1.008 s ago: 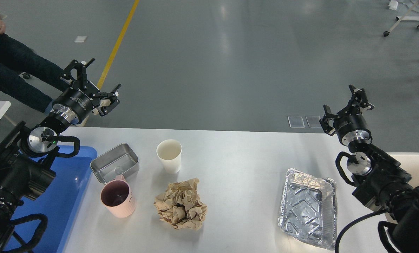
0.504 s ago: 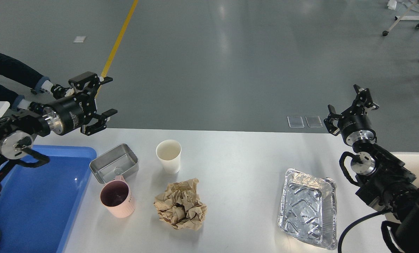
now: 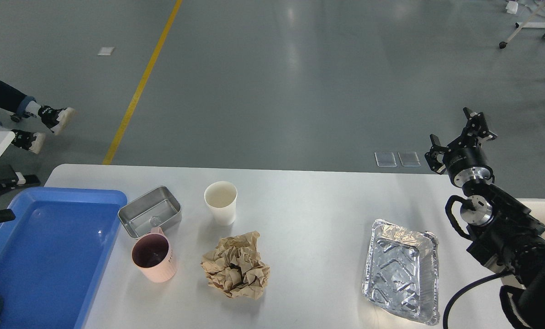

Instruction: Tidy desktop

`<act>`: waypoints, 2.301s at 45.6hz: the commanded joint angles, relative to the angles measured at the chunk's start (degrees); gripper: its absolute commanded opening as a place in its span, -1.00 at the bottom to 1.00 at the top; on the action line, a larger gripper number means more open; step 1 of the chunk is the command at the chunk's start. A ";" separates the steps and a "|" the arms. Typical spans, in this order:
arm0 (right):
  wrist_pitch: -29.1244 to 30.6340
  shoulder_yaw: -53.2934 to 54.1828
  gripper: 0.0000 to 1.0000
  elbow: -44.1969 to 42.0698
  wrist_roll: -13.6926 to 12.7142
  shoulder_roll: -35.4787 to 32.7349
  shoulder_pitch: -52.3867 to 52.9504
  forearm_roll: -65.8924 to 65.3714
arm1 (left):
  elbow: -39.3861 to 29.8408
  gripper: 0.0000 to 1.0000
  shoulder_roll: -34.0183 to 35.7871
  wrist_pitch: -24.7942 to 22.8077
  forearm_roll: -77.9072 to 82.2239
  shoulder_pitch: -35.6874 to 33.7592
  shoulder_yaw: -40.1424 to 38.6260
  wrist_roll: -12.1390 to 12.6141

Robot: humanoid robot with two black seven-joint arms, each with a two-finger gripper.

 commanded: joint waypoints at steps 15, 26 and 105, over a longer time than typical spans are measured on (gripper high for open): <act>0.18 0.00 1.00 0.16 -0.26 -1.57 0.18 -0.10 | 0.51 0.96 19.28 -10.77 3.08 -0.29 5.06 -13.41; 0.18 0.00 1.00 0.16 -0.26 -1.48 0.36 -0.10 | 0.69 0.96 20.69 -10.34 3.08 -0.38 10.42 -13.06; 0.09 -0.08 1.00 -0.19 -0.26 -3.86 -1.05 -0.98 | 19.58 0.55 -40.92 -9.28 16.53 -11.54 9.46 22.62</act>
